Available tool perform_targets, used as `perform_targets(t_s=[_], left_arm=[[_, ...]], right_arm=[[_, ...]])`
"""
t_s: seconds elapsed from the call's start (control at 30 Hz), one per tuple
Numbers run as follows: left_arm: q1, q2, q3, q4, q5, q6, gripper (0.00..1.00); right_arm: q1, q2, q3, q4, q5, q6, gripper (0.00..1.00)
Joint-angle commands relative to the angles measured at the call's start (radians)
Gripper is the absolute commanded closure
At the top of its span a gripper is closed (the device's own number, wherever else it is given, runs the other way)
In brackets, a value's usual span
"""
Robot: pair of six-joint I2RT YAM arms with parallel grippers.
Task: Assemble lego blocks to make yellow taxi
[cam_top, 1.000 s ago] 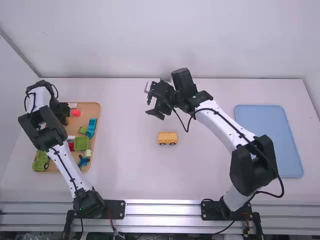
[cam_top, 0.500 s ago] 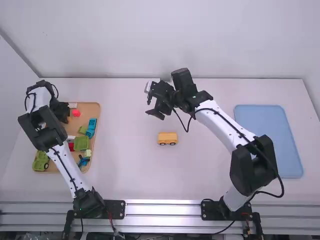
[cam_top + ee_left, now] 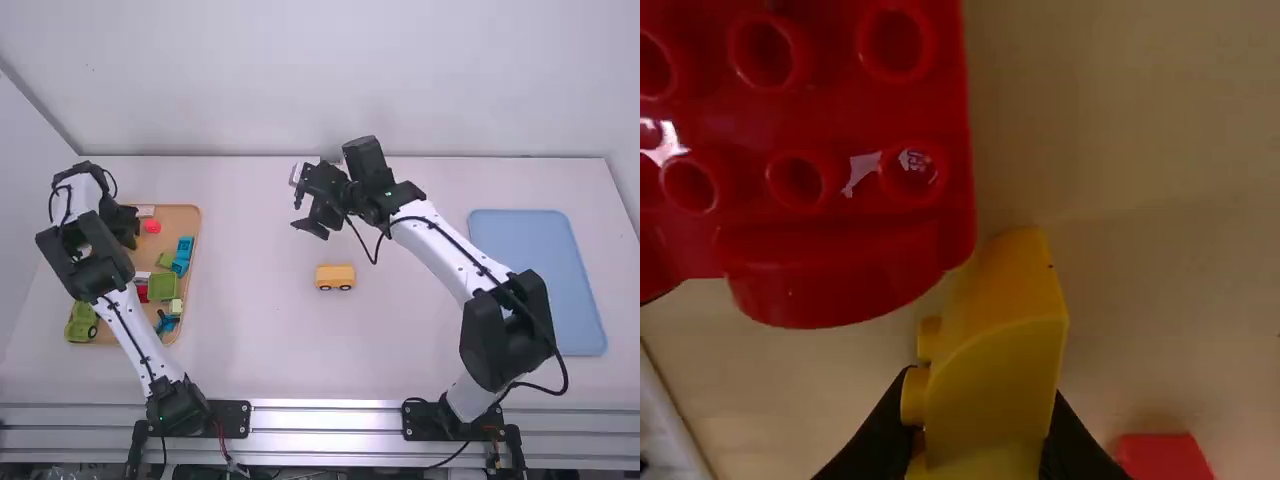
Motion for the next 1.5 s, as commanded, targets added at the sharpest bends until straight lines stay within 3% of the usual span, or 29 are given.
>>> perform_targets(t_s=[0.0, 0.2, 0.33, 0.67, 0.77, 1.0, 1.1, 1.3, 1.47], left_arm=[[-0.003, -0.025, 0.062, -0.049, -0.071, 0.043, 0.98], [-0.029, -0.16, 0.098, -0.072, -0.11, 0.107, 0.98], [-0.096, -0.304, 0.011, -0.009, -0.169, 0.126, 0.98], [-0.384, -0.682, -0.486, 0.502, -0.164, 0.52, 0.98], [-0.496, -0.792, -0.671, 0.678, -0.151, 0.641, 0.98], [-0.627, -1.03, -1.022, 0.936, 0.151, 0.98, 0.98], [-0.668, -1.127, -1.16, 1.052, 0.197, 1.022, 0.98], [-0.753, -1.207, -1.331, 1.211, 0.209, 1.106, 0.98], [-0.83, -1.211, -1.411, 1.291, 0.278, 1.202, 0.98]], right_arm=[[-0.014, -0.015, 0.0, 0.005, -0.006, 0.014, 0.01], [-0.053, -0.015, 0.0, 0.063, -0.008, 0.163, 0.01], [-0.083, -0.005, 0.0, 0.109, -0.01, 0.253, 0.01], [-0.15, 0.079, 0.0, 0.277, -0.021, 0.5, 0.01], [-0.172, 0.086, 0.0, 0.291, -0.101, 0.504, 0.01], [-0.236, 0.086, 0.0, 0.269, -0.295, 0.507, 0.01], [-0.251, 0.086, 0.0, 0.223, -0.398, 0.471, 0.01], [-0.231, 0.086, -0.013, 0.133, -0.456, 0.346, 0.01], [-0.215, 0.07, -0.105, 0.25, -0.467, 0.414, 0.01]])
